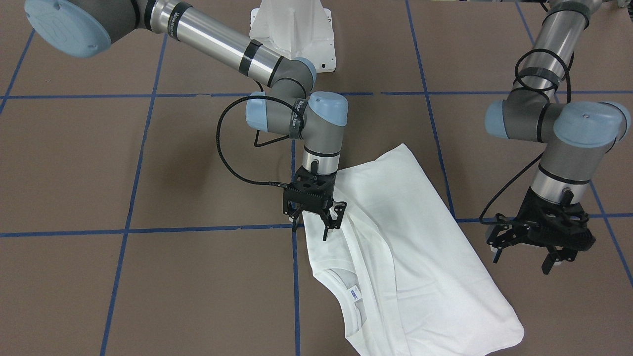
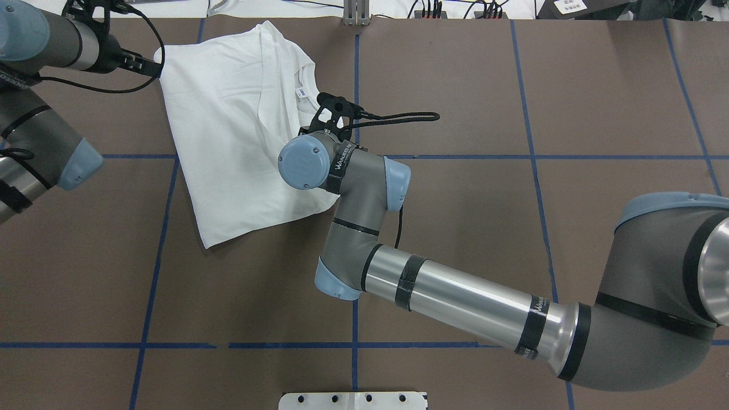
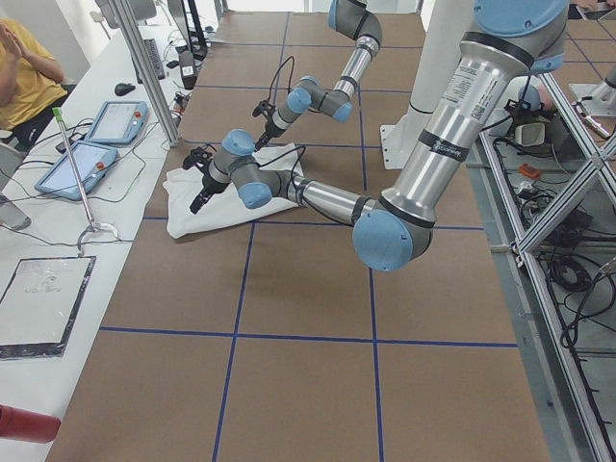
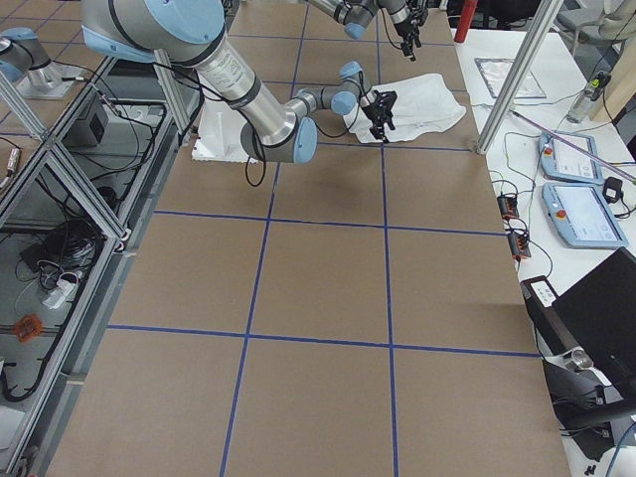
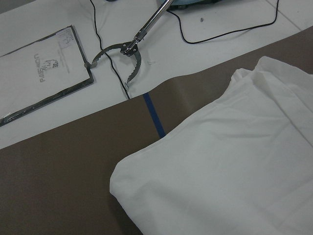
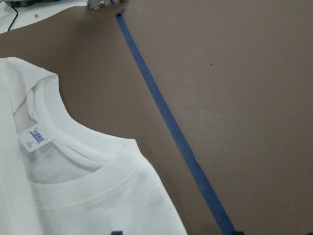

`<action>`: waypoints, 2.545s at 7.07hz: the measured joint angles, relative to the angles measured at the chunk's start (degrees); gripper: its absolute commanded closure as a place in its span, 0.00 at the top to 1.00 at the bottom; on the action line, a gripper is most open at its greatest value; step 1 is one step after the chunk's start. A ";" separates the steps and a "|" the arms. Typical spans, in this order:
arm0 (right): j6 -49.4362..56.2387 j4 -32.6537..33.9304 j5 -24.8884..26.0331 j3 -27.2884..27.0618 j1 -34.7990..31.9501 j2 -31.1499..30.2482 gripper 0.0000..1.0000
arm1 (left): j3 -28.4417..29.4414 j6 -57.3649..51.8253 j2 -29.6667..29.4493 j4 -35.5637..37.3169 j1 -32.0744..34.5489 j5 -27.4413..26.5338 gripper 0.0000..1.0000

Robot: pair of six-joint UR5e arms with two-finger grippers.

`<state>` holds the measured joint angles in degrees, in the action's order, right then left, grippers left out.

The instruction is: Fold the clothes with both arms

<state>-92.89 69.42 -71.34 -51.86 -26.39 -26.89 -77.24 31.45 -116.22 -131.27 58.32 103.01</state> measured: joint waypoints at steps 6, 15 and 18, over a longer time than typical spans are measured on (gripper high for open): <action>2.35 0.01 1.61 0.45 1.28 0.18 0.49 | -0.80 1.40 1.43 -0.53 -0.05 0.00 1.00; 2.30 0.45 -0.39 -4.99 0.47 -1.17 0.00 | -1.30 1.56 1.52 -0.65 -0.05 0.16 1.00; 5.17 3.91 -1.15 -27.07 0.72 -18.18 0.00 | -1.42 1.59 1.52 -0.65 -0.31 0.34 1.00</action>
<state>-87.72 73.33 -72.49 -78.93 -25.67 -45.07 -78.66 33.05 -114.70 -131.92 58.00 103.34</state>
